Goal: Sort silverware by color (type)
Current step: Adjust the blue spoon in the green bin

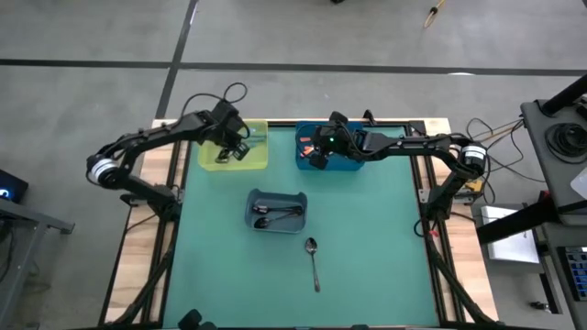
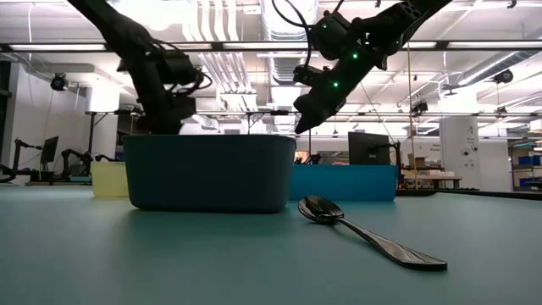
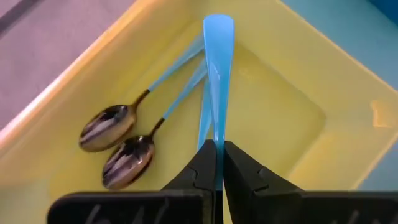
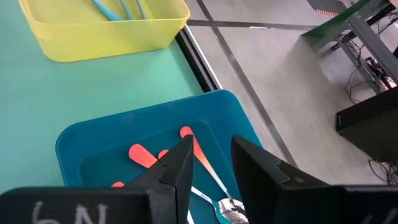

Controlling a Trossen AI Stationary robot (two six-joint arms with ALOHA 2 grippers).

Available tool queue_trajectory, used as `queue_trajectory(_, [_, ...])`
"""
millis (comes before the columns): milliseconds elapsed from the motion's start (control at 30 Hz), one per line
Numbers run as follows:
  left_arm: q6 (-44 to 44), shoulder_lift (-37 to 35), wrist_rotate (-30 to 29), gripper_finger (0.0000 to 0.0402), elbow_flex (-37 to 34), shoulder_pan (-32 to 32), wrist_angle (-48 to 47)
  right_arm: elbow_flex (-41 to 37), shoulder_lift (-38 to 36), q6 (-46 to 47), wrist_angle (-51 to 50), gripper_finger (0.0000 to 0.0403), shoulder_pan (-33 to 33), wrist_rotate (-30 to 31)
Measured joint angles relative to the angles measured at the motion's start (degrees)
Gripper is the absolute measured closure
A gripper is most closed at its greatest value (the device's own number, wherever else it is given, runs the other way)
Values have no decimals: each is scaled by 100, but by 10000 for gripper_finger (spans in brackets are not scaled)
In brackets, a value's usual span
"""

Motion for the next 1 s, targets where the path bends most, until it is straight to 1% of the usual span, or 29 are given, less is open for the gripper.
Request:
queue_trajectory(100, [-4,-291,-2,401,0,0,-86,0,0,0,0,303,0,0])
queue_trajectory(200, [47,-675,101,401,0,-4,130,0,0,0,2,303,0,-4])
queue_trajectory(233, [83,-819,228,401,0,-4,223,0,0,0,4,303,0,-54])
queue_trajectory(300, [155,-1067,763,401,0,-4,390,0,0,-47,24,303,0,-327])
queue_trajectory(400, [156,-1355,2050,401,0,-6,669,0,0,-340,174,303,1,-1188])
queue_trajectory(467, [81,-1475,2640,401,0,-65,903,-15,0,-447,458,303,4,-1853])
queue_trajectory(533, [22,-1571,2807,401,0,-200,1130,-72,0,-382,995,303,7,-2440])
queue_trajectory(600, [49,-1641,2992,401,0,-372,1310,-164,0,-185,1620,303,7,-2903])
queue_trajectory(733, [144,-1676,3804,402,0,-758,1727,-403,0,162,2704,303,2,-3931])
queue_trajectory(833, [300,-1642,4133,402,0,-1090,1961,-618,0,307,3477,303,4,-4900])
queue_trajectory(933, [648,-1537,4530,402,-2,-1406,1976,-755,0,485,3999,303,7,-5640])
queue_trajectory(1000, [812,-1443,4703,402,-2,-1629,2060,-772,0,559,4091,303,6,-5910])
